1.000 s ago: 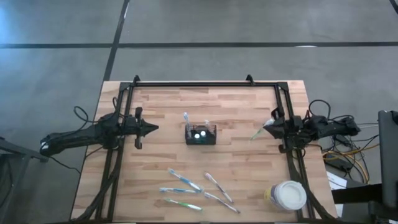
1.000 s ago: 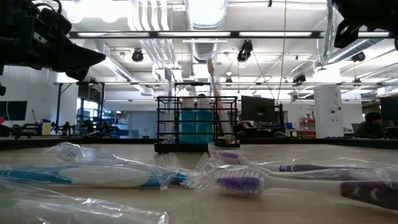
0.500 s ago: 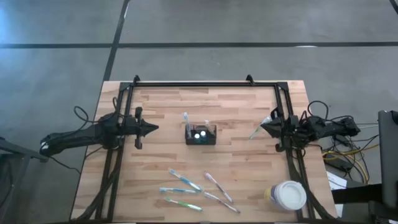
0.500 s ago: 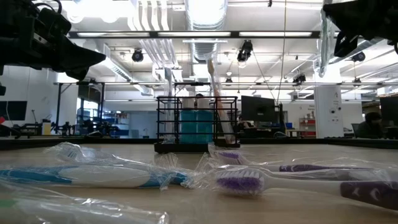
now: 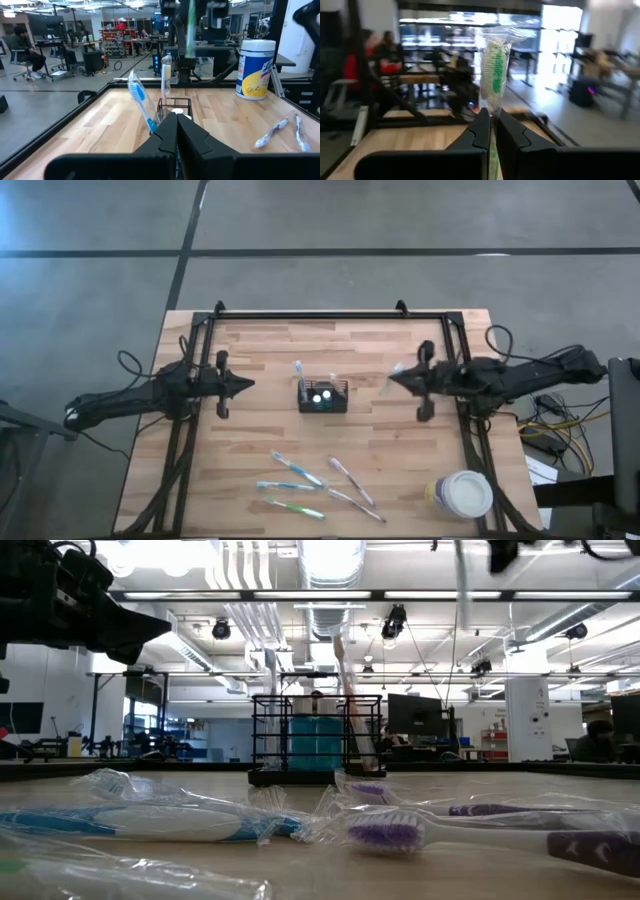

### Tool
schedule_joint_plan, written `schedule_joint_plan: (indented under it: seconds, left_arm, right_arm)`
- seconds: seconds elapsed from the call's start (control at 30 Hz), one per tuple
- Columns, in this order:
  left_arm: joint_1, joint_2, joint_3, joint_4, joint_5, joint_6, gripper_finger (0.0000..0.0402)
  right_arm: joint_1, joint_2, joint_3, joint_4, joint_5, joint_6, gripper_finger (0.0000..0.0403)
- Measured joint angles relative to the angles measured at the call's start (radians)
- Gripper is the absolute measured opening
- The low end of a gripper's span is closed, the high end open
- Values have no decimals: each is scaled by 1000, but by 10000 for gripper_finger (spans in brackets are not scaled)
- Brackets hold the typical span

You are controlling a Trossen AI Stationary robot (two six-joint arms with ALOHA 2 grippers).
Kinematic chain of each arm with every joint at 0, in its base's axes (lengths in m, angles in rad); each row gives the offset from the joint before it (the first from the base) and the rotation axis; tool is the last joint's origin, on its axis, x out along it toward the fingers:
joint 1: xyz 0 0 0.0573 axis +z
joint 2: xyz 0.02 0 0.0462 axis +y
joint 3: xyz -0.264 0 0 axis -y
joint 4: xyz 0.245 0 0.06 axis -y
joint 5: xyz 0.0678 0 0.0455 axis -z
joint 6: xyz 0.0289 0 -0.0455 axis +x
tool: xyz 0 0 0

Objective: Pick & Place toothbrushing station
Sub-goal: Put the top green toothbrush into the black mesh organizer

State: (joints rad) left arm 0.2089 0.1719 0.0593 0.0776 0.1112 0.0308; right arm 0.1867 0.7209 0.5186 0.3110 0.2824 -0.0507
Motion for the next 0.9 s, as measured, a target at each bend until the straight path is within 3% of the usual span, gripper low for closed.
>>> schedule_joint_plan:
  seconds: [0.2, 0.4, 0.67, 0.9]
  left_arm:
    - [0, 0, -6, 1, 0, 0, 7]
    - [0, 0, -14, -6, 0, 0, 7]
    - [0, 0, -15, 5, 0, 13, 7]
    - [0, 0, -15, 11, -7, 21, 7]
  right_arm:
    - [-24, 271, 200, 71, -150, -115, 8]
    - [-122, 475, 238, 184, -333, -109, 8]
    - [-219, 620, 111, 502, -365, -75, 8]
    - [-236, 657, 72, 546, -289, -103, 8]
